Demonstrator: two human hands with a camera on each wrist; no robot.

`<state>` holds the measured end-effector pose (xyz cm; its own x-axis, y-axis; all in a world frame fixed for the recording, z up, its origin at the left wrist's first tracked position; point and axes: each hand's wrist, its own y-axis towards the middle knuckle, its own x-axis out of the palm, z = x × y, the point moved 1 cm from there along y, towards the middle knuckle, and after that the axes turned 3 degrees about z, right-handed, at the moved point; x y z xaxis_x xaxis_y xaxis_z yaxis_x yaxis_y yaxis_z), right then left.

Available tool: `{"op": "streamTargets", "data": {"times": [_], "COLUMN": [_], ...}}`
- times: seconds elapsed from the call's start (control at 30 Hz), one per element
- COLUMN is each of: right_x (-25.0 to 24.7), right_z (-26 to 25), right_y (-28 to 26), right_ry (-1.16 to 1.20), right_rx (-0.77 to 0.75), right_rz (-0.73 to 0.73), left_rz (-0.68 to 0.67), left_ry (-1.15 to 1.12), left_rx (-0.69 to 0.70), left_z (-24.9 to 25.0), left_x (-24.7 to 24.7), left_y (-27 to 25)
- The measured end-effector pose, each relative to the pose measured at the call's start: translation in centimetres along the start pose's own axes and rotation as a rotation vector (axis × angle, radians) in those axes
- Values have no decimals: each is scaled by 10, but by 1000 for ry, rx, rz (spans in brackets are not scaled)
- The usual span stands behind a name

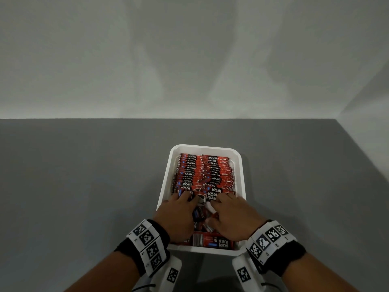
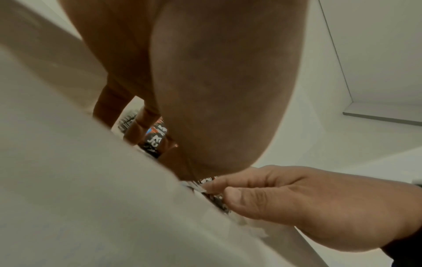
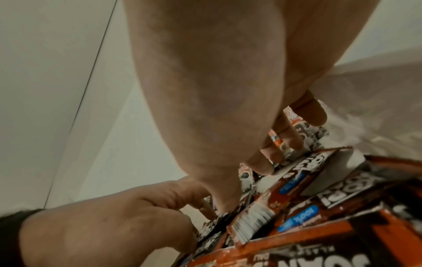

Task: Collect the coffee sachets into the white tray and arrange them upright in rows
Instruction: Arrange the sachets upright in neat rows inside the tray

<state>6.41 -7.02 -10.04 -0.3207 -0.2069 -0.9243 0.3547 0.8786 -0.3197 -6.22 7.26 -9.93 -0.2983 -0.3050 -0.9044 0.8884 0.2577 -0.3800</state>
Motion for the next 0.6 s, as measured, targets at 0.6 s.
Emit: {"op": "streamTargets", "data": {"times": [0.6], "right_x": [-10], "right_z": [0], "right_y": [-1], "right_ry": [2], "right_rx": [-70], "right_rz": [-121], "left_rz": [-15], "left_ry": [-20], "left_rx": [71], "left_z": [-8], "left_x": [-5], "left_y": [0]}}
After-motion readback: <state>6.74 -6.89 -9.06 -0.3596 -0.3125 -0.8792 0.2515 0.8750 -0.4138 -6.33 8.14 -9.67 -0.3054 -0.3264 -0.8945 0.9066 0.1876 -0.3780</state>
